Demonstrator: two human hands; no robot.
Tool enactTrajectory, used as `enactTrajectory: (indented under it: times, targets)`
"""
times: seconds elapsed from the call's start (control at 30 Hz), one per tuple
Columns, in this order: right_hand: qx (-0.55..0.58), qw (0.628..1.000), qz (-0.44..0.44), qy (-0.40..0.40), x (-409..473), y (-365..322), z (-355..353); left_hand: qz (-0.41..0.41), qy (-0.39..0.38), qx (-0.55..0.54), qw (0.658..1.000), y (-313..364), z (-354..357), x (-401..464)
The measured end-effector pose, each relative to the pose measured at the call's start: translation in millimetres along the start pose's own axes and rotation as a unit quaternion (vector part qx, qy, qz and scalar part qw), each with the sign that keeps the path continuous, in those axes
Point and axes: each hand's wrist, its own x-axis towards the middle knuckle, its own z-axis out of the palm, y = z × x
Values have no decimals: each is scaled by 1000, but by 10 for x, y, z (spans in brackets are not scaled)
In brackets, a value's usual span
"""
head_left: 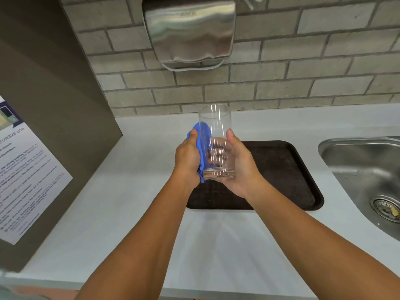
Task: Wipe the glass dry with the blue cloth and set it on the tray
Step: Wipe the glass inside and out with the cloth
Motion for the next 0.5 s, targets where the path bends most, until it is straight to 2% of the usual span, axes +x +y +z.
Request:
enactTrajectory:
  times: [0.13,0.23,0.3,0.4,0.47,0.5]
  targets:
    - [-48,995,-37,85,21,56,39,17,25,-2,1000,-28,-20,-11]
    - [-96,989,-28,112,45,48,51,87,78,62,991,-48,-25,-26]
    - [-121,988,-17,95,52,60,79,174,99,146,969,-103,-5,-42]
    - [-130,986,-34,96,38,86,115,322,85,247,910,-155,23,-111]
    - [-89,992,-27,90,37,99,101,355,63,259,896,-133,31,-131]
    - [-69,994,-23,82,41,95,83,341,54,245,906,-105,25,-117]
